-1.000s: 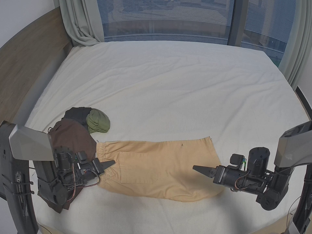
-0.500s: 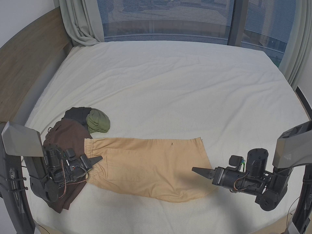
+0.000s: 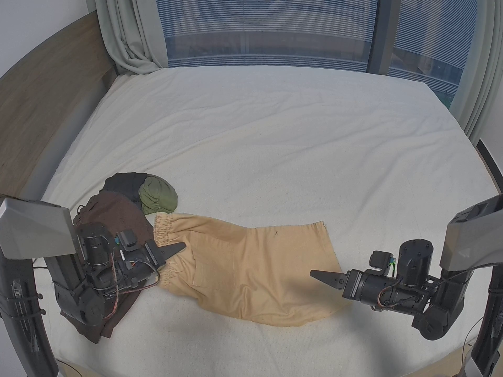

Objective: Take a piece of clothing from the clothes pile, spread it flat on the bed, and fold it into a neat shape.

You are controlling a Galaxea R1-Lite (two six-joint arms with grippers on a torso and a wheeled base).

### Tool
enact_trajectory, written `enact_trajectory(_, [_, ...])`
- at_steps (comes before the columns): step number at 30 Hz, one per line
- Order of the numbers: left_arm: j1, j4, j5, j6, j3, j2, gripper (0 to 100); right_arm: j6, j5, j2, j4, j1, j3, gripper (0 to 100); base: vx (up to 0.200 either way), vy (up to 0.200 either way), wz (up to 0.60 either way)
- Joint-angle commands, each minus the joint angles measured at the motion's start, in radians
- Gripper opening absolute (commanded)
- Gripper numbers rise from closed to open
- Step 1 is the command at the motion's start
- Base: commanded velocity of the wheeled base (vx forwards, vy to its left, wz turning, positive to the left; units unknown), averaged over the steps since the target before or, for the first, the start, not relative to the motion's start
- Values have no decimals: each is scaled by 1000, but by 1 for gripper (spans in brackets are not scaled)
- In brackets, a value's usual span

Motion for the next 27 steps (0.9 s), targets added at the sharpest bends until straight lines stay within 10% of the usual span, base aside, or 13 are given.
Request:
enact_trajectory(1, [-80, 4, 15, -32, -33, -41, 0, -1, 1, -9, -1, -9, 1, 100, 0, 0, 0])
enact_trajectory(27, [-333, 30, 78, -153, -279, 51, 0, -4, 2, -24, -1, -116, -33, 100, 0, 0, 0])
